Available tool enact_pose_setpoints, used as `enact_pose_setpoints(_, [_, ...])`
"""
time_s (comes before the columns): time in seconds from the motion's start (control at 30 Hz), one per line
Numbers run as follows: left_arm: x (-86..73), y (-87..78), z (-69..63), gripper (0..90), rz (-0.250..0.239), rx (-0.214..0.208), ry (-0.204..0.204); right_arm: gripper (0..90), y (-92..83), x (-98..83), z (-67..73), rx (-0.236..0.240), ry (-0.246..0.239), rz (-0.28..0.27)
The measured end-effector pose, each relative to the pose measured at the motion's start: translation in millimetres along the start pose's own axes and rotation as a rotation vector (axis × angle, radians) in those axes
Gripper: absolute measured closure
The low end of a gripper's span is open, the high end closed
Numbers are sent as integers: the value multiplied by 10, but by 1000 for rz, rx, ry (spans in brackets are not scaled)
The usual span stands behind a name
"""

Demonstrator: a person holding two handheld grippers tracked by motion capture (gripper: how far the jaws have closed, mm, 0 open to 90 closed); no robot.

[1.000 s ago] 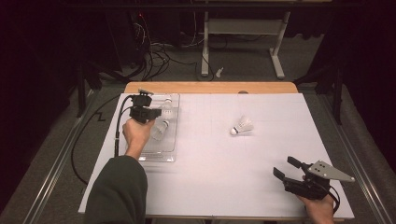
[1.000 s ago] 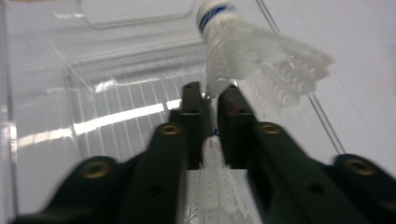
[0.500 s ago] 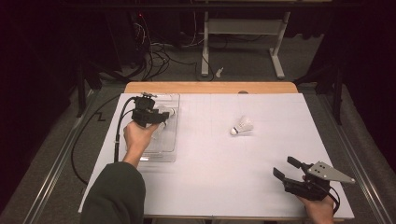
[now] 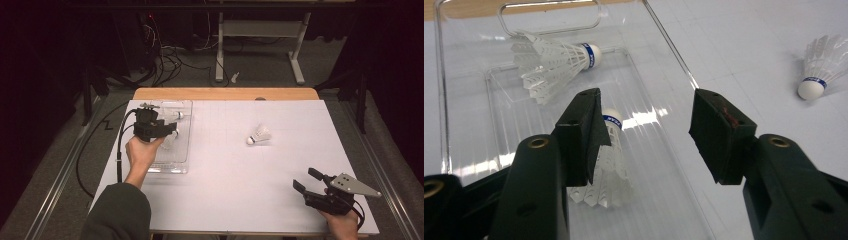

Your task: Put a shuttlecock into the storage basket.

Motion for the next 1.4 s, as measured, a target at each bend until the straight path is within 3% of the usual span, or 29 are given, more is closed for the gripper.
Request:
enact_pose_setpoints(0.33, [-52, -71, -35, 423, -24, 15, 6, 277, 13, -6, -4, 6, 2, 4])
enact_pose_setpoints(0.6, [-91, -138, -111, 401, -43, 22, 37, 277, 19, -8, 0, 10, -2, 6])
enact_pose_setpoints(0.93, [-127, -263, -227, 419, -83, -4, 82, 277, 21, -9, 5, 14, 2, 8])
enact_pose_setpoints(1.07, [-152, -292, -260, 413, -93, 7, 105, 277, 23, -10, 2, 14, 2, 8])
enact_pose_setpoints(1.4, [-270, -321, -297, 408, -106, -23, 110, 278, 18, -8, 1, 13, 3, 6])
Point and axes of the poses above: each handheld gripper's, and its own axes: y roughly forward along the jaws, x roughly out of its top, z roughly to its left, the point moved 8 cm from there along y, roughly forward along the jaws, and after that the axes turned 1 degree about x, right-handed, at the moved point
